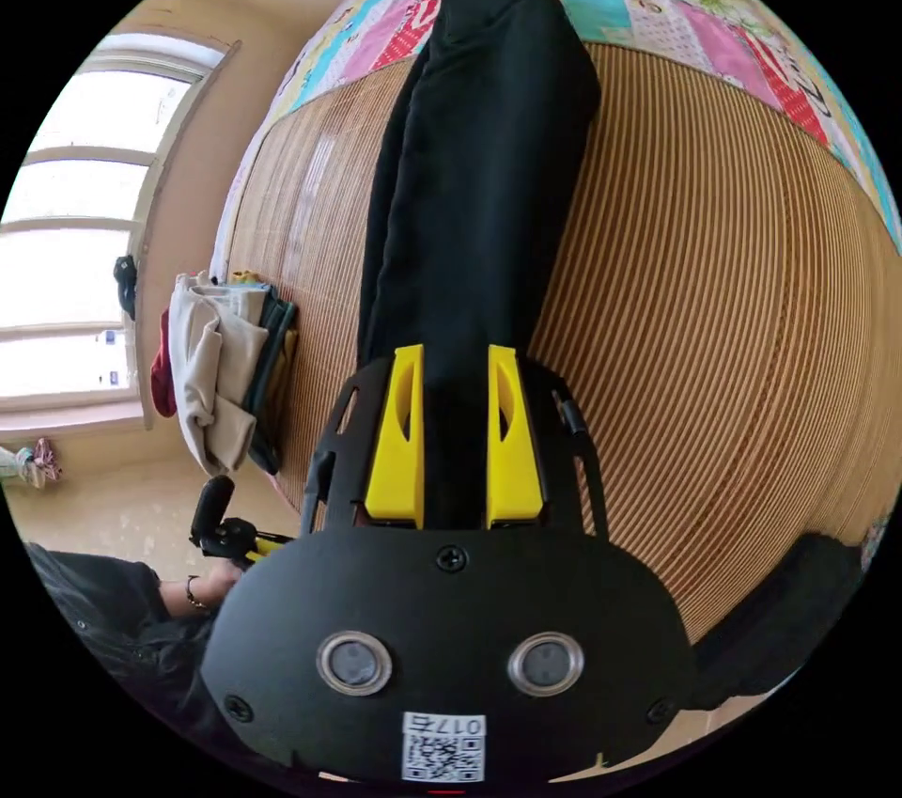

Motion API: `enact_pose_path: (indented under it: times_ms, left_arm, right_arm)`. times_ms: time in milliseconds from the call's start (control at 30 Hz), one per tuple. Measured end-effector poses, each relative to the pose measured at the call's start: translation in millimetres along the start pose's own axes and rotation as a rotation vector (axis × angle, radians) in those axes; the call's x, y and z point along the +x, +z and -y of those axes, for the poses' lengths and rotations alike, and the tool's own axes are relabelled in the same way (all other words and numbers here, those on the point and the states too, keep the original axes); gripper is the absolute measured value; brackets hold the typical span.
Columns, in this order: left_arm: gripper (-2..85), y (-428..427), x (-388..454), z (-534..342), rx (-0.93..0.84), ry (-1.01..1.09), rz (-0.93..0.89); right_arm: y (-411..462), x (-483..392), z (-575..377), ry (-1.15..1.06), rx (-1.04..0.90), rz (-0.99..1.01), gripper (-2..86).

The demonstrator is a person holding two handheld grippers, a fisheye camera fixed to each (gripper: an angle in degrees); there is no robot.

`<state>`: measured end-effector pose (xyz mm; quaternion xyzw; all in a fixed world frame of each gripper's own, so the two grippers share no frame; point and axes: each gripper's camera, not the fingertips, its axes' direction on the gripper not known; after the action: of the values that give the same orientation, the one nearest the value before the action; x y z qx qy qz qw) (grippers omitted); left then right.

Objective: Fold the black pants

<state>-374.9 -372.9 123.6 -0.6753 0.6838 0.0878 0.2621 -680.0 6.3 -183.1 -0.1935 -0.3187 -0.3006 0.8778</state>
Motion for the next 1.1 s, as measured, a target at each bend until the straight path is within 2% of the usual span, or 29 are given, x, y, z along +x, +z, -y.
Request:
enact_pose_path:
  times_ms: [100, 167, 333, 500, 567, 633, 733, 833, 967, 1100]
  left_arm:
    - [5.3, 16, 15, 15, -0.055, 0.053, 0.035]
    - [4.6, 27, 17, 18, -0.075, 0.070, 0.019]
    - [4.3, 42, -7, 14, -0.047, -0.001, -0.074]
    - [6.1, 58, 9, 11, -0.015, 0.054, -0.011]
    - [4.7, 67, 19, 8, -0.013, 0.075, 0.018]
    - [3.8, 74, 33, 0, 0.000, 0.137, -0.004]
    - [3.5, 88, 39, -22, 0.065, 0.168, -0.014]
    - [3.4, 134, 27, -15, -0.035, 0.076, -0.008]
    - [6.0, 161, 41, 12, -0.100, 0.071, 0.148]
    - [9.8, 127, 71, 30, 0.107, 0.150, 0.174]
  right_arm:
    - [11, 16, -69, 0.106, -0.083, 0.005, 12.1]
    - [28, 18, -116, 0.165, -0.169, 0.084, 11.2]
    - [46, -1, -162, 0.191, -0.224, 0.076, 10.9]
    - [75, -11, -167, 0.168, -0.312, 0.067, 8.2]
    - [65, -20, -168, 0.110, -0.320, -0.005, 3.9]
    - [47, -26, -173, 0.069, -0.292, 0.033, 3.1]
    - [29, -27, -191, 0.031, -0.271, -0.025, 2.6]
    - [45, -21, -201, 0.020, -0.322, -0.059, 3.0]
    - [55, -1, -182, 0.099, -0.382, -0.010, 5.6]
    - [16, 15, -143, 0.173, -0.214, -0.018, 8.9]
